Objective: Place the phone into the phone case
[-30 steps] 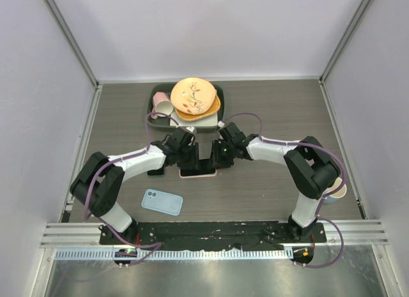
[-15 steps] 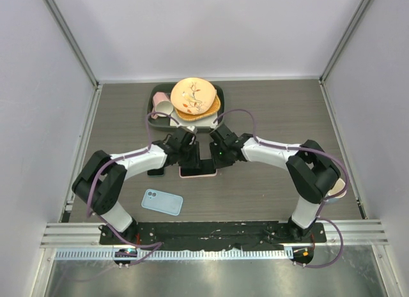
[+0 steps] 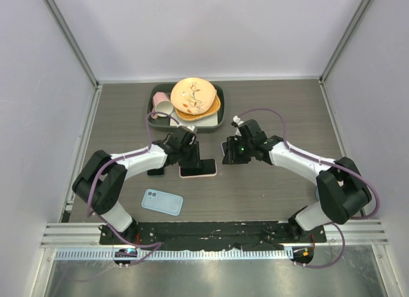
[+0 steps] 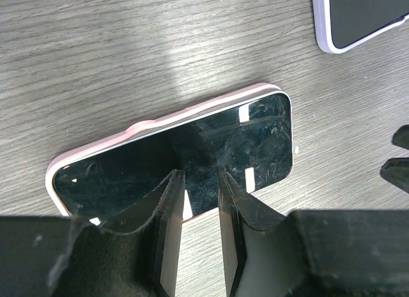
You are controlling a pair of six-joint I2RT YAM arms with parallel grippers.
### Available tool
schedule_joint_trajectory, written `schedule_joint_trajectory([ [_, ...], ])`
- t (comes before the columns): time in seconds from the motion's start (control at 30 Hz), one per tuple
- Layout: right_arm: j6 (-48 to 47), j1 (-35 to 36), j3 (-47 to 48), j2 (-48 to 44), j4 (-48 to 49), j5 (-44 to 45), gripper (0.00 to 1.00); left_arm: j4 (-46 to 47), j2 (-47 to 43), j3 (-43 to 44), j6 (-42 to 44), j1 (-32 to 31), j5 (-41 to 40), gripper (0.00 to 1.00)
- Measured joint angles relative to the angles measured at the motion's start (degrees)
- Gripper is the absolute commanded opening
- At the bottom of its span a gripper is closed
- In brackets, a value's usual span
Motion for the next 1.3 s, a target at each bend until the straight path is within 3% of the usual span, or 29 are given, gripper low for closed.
schedule_joint_trajectory([
  [0.2, 1.84, -2.19, -4.66, 3.06, 7.37, -11.93, 0.4, 0.0, 0.02, 0.04, 0.04, 0.0, 0.0, 0.32],
  [0.43, 4.15, -1.97, -4.83, 11.04, 13.53, -18.23, 0.4, 0.0, 0.04, 0.04, 0.24, 0.0, -0.02, 0.3],
  [0.77, 5.27, -2.01, -2.56, 15.56, 15.04, -19.47, 0.28, 0.2, 0.13, 0.0, 0.5, 0.0, -0.02, 0.28],
  [1.17, 4.59, -1.86, 2.54, 18.91, 7.82, -19.3, 0.13, 1.14, 0.59, 0.07, 1.36, 0.0, 0.26, 0.26],
  [1.3, 4.13, -0.83, 4.83, 19.58, 4.35, -17.14, 0.03, 1.22, 0.61, 0.07, 1.53, 0.0, 0.24, 0.26],
])
